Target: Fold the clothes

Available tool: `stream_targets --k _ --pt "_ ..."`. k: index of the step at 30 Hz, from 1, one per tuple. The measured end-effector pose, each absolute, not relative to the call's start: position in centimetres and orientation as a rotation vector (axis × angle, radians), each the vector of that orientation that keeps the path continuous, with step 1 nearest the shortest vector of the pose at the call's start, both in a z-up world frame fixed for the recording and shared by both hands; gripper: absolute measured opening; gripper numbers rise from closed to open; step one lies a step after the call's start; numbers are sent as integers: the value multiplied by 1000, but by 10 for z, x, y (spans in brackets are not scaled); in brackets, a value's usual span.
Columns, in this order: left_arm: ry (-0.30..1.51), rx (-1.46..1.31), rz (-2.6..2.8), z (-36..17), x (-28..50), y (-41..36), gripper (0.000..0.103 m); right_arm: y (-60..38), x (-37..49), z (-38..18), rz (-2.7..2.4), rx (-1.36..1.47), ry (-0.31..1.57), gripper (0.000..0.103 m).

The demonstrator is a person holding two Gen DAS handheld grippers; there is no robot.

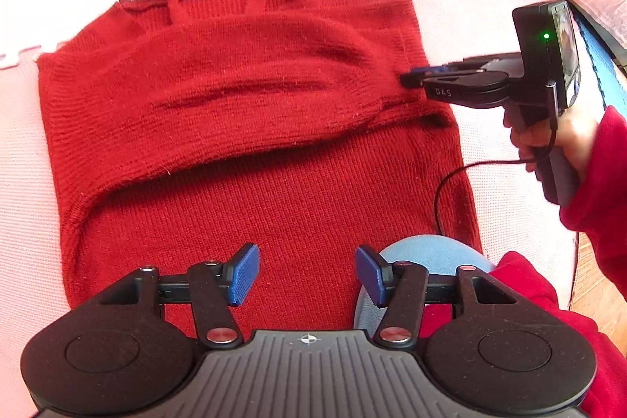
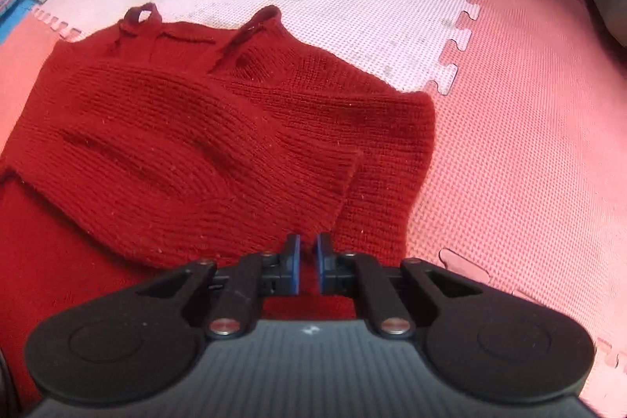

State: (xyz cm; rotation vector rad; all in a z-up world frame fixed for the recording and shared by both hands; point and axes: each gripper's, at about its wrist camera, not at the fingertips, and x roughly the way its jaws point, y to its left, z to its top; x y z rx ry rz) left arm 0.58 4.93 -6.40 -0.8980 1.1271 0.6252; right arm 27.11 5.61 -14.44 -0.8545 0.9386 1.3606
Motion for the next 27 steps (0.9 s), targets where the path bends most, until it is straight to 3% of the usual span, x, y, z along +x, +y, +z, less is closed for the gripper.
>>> stream_targets --k 3,12,17,27 --pt "1106 -882 665 -47 -1 45 57 47 263 -118 1358 -772 1005 8" --pt "1058 -799 801 12 -29 10 57 1 206 -47 1348 -911 939 15" --pt "1054 -749 849 41 -41 -32 57 -35 195 -21 1377 -887 877 37" --pt "935 -729 864 88 -55 -129 58 -106 223 7 1371 -684 835 38"
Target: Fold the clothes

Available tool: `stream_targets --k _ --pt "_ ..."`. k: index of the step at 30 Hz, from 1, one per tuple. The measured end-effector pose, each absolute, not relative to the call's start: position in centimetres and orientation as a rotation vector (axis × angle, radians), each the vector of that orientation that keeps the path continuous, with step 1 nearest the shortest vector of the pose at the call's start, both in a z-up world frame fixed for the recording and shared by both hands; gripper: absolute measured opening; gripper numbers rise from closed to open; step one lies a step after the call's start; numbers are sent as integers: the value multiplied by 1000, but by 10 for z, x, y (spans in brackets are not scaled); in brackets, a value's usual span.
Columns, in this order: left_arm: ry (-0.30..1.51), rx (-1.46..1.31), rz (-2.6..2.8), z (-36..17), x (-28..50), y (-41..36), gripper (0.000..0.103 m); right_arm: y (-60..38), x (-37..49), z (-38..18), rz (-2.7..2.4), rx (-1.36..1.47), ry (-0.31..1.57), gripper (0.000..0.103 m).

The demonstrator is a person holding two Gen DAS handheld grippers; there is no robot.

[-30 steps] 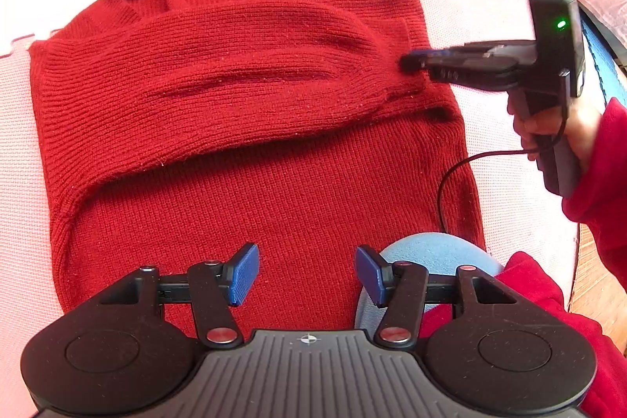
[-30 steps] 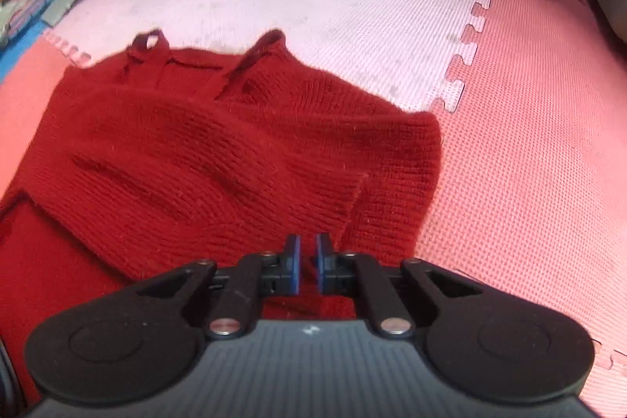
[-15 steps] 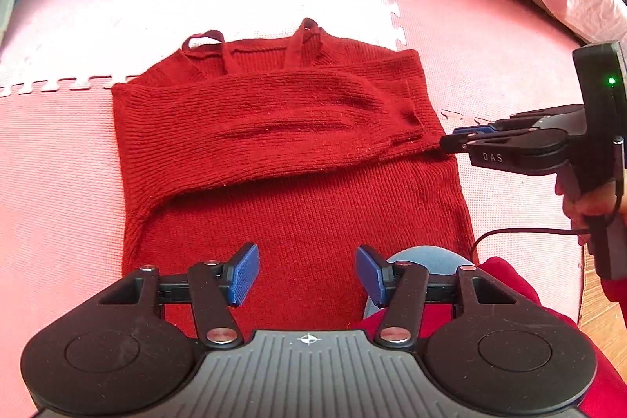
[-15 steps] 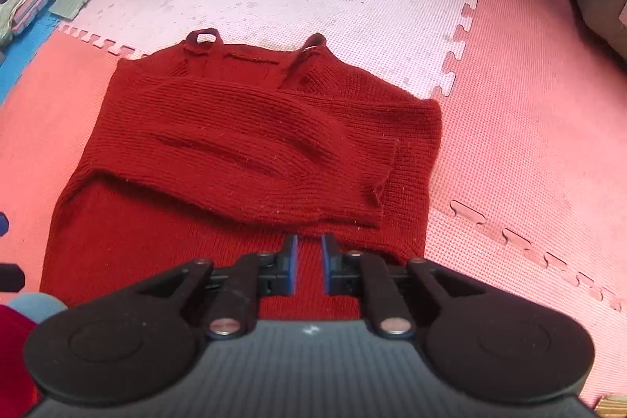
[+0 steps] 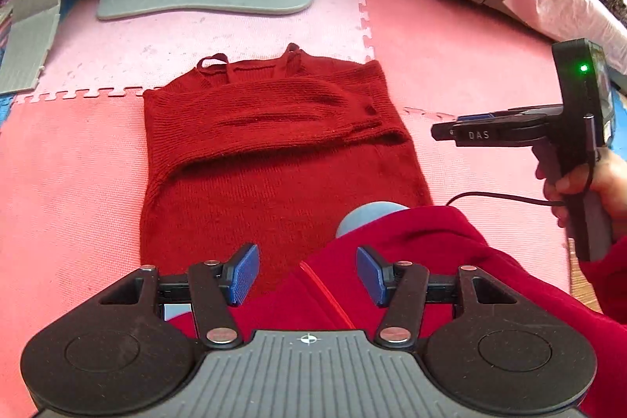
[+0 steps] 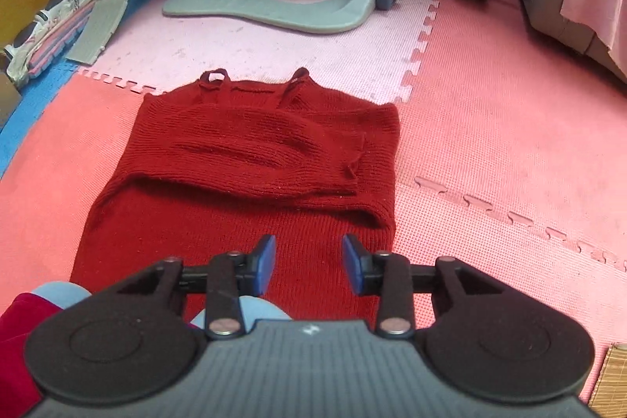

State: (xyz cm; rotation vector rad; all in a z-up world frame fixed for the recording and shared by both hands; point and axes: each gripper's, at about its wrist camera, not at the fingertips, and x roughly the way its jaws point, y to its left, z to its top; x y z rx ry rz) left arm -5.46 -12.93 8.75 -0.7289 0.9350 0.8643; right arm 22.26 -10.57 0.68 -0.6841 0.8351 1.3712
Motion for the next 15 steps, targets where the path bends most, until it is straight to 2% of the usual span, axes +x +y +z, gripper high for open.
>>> stream_targets --k 3,6,9,11,15 --pt "914 -710 889 92 -56 -143 58 -101 240 13 1397 -609 779 38" --pt "904 -710 919 88 -56 -152 58 -72 266 -2 1380 -566 826 35" --pt "893 -763 947 83 -54 -155 58 -38 280 -25 1382 -616 862 24" --pt "893 -787 966 83 -49 -153 58 -14 285 -40 1384 -652 889 13" --pt "877 -798 1000 89 -36 -145 58 34 292 -71 1384 -697 966 7"
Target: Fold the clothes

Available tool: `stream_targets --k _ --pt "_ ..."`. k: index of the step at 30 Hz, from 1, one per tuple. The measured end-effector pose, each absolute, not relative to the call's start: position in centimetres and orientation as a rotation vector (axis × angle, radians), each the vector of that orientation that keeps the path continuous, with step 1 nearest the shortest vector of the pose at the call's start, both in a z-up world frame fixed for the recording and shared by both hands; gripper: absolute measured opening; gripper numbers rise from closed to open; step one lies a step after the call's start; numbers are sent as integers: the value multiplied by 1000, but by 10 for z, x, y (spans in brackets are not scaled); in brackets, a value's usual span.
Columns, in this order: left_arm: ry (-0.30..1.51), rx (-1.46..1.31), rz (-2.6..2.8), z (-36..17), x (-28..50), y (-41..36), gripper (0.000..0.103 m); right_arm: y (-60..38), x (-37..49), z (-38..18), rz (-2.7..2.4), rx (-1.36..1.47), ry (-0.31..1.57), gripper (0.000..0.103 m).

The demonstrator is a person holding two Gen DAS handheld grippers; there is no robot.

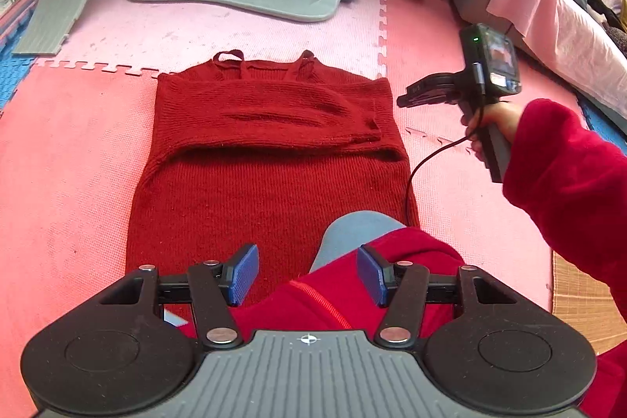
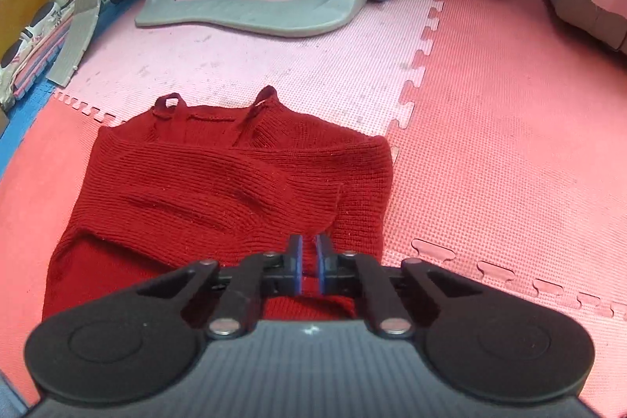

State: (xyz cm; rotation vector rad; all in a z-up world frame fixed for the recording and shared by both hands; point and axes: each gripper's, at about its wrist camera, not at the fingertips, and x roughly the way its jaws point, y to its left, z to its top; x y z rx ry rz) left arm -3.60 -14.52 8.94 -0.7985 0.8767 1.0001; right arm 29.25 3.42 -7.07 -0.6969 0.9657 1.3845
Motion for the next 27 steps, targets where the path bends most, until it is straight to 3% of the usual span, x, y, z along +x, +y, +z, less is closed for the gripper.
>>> stream_targets --k 10,18,27 --pt "901 -847 1073 87 -25 -134 58 91 285 -162 1311 -825 1134 7" --pt "869 -853 1089 88 -33 -137 58 70 315 -160 1237 -741 1180 4" --pt "842 -836 1112 95 -41 -146 58 52 290 -148 1238 -778 1085 7"
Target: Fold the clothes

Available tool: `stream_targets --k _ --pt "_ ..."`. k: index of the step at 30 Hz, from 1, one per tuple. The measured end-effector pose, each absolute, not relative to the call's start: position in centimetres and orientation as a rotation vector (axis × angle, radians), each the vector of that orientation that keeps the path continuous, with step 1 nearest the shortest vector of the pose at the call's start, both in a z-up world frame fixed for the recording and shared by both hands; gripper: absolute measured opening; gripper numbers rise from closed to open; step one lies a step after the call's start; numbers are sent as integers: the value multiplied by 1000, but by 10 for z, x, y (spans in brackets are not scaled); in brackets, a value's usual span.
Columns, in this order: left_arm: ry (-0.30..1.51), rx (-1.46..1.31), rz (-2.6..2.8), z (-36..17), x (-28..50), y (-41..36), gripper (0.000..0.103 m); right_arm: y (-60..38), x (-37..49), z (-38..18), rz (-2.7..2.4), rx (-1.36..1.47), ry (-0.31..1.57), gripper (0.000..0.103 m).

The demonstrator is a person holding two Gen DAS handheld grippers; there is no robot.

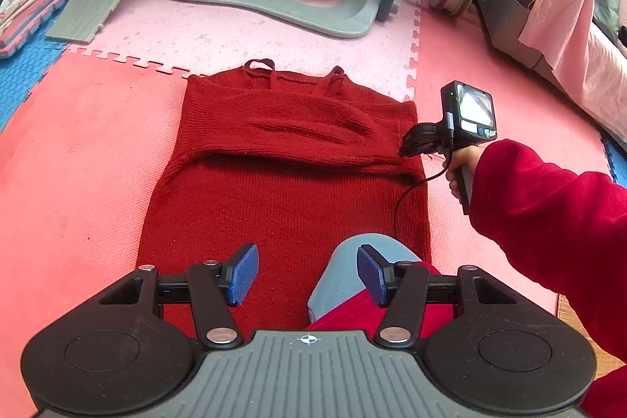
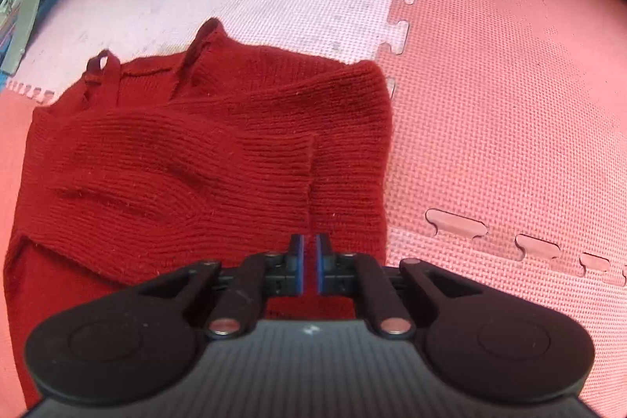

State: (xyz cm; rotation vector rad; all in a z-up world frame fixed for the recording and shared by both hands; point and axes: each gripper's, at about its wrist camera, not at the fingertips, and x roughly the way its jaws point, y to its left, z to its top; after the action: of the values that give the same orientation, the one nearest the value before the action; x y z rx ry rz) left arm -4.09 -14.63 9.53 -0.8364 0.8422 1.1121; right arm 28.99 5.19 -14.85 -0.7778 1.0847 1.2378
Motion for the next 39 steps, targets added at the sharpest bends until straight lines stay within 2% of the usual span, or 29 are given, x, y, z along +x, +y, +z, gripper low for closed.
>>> stream_targets --k 5,17,28,35,39 --pt "839 -826 1143 103 -42 -151 58 53 291 -158 1154 -812 1118 6" --pt "826 -745 1116 118 -31 -154 58 30 271 -120 1227 -829 1052 7" --pt "787 -698 1030 119 -33 -166 58 2 234 -71 1265 -876 987 7" --pt "786 -697 987 117 -62 -184 59 -45 204 -31 1274 -902 946 8" --pt "804 -680 1010 113 -87 -195 59 -64 200 3 1254 -820 931 8"
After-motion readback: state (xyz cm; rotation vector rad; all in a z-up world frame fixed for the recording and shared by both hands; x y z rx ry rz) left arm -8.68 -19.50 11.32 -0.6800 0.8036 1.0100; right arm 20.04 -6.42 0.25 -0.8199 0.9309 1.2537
